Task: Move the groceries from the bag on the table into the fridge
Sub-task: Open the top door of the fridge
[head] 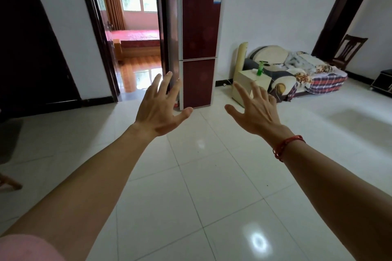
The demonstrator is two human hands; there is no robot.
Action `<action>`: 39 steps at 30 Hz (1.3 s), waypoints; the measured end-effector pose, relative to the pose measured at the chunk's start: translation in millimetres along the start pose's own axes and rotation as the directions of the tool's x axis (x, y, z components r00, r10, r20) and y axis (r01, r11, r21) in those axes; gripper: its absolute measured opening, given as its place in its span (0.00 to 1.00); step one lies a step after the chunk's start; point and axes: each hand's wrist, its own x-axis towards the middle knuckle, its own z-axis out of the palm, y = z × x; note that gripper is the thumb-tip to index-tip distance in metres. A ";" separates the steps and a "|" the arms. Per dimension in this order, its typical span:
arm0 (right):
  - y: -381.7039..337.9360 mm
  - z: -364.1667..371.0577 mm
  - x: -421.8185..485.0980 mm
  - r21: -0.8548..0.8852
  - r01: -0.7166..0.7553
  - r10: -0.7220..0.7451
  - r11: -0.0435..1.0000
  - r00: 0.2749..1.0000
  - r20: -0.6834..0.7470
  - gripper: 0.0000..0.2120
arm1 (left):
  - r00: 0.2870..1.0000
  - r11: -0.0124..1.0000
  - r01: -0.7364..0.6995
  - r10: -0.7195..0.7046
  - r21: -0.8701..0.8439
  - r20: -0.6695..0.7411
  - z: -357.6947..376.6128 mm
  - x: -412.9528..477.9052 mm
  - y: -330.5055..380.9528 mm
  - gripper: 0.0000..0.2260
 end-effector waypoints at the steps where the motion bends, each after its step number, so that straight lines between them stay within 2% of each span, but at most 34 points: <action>1: 2.7 6.9 14.9 0.000 0.001 -0.001 1.000 1.000 0.001 0.37 | 1.000 1.000 0.001 -0.001 0.000 0.003 8.5 12.7 -5.4 0.42; 10: 42.7 77.0 179.1 0.033 0.013 -0.012 0.999 1.000 -0.016 0.36 | 1.000 0.999 0.028 -0.028 0.023 -0.006 109.1 154.0 -51.0 0.42; 16: 82.3 114.4 311.7 0.048 0.026 -0.026 0.999 1.000 0.006 0.36 | 0.999 0.998 0.054 -0.055 0.039 0.000 166.9 274.2 -75.2 0.41; 23: 107.0 163.7 425.6 0.060 0.036 -0.039 0.998 0.998 0.041 0.36 | 0.996 0.995 0.090 -0.091 0.038 0.020 227.7 369.3 -112.2 0.41; 39: 82.6 291.3 705.0 0.053 0.024 -0.026 0.998 0.998 0.048 0.36 | 0.996 0.997 0.082 -0.081 -0.010 0.026 371.4 593.8 -276.0 0.42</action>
